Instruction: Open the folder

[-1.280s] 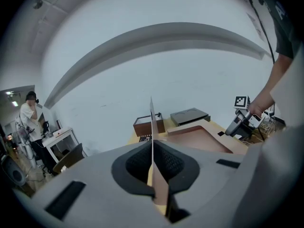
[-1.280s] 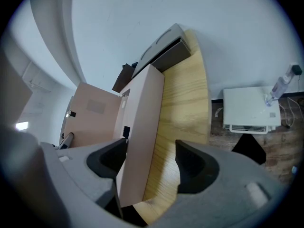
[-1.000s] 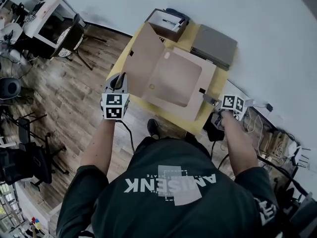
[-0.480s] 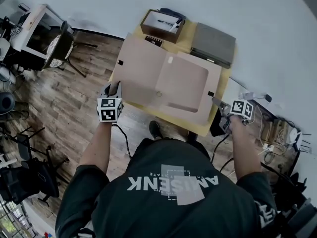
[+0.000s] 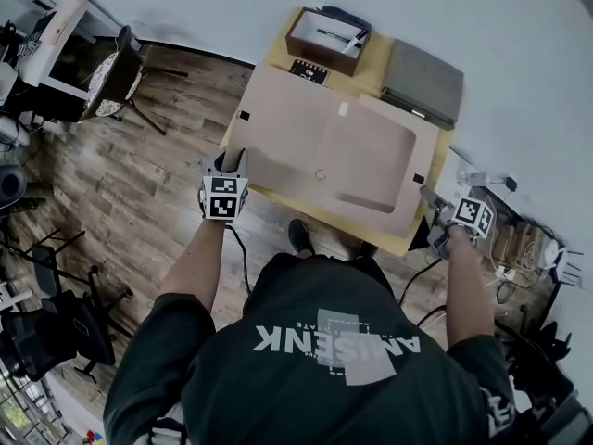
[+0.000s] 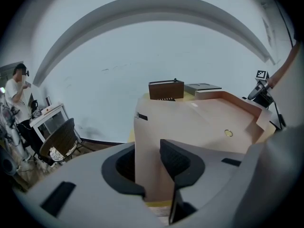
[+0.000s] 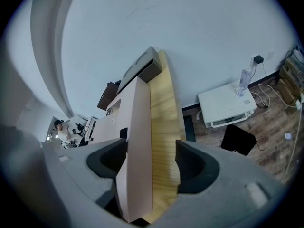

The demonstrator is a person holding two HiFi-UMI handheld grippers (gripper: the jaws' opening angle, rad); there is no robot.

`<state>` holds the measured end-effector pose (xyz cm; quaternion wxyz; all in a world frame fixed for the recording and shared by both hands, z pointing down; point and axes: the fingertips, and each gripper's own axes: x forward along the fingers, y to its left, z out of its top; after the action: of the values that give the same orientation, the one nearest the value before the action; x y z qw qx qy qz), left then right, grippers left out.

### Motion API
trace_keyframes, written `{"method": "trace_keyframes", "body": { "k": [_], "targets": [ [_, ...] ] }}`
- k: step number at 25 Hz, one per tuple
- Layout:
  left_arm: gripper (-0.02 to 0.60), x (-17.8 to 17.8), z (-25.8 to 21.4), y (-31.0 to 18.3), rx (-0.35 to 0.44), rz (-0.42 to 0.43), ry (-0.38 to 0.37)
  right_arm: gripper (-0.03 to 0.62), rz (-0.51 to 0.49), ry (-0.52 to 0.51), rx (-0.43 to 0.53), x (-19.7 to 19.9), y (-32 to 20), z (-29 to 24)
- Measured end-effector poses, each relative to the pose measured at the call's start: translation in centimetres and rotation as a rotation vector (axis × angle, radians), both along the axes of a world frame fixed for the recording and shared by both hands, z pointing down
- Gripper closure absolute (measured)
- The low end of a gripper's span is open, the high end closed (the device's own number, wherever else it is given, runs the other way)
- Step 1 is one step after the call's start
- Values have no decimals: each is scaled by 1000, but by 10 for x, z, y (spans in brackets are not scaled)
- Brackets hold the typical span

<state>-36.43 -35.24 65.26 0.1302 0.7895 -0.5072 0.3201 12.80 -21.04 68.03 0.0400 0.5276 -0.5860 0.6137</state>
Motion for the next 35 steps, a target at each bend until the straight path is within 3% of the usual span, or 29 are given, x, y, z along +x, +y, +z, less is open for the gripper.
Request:
{"method": "trace_keyframes", "body": {
  "k": [7,12,16,17,18,19,22,26,31,35],
  "targets": [
    [468,-9,15,-1,-19,-4,45,283,36,8,-17,-4,4,-2],
    [456,-9,17,-4,44,10,-35,283,38,28,-17,-6,5,-3],
    [429,-20,25,-8,8,-55,10,283,36,39,-21,-7,4,-3],
    [399,-26,29,-9,-12,-75,4,283,39,39,-23,-7,3,-2],
    [254,-32,34,-10,-37,-84,-11,283,42,38,-24,-7,3,-2],
    [238,-35,39,-9,-59,-73,-30,283,45,38,-25,-7,3,-2],
    [238,-33,46,-5,-66,0,-64,283,55,41,-28,-4,4,-2],
    [238,-35,46,-7,-57,-15,-46,283,50,48,-30,-6,3,-2],
    [239,-31,43,-6,-8,47,-149,283,16,84,-24,-7,3,-3],
    [238,-31,41,-7,-30,61,-143,283,5,113,-13,-7,2,-5]
  ]
}}
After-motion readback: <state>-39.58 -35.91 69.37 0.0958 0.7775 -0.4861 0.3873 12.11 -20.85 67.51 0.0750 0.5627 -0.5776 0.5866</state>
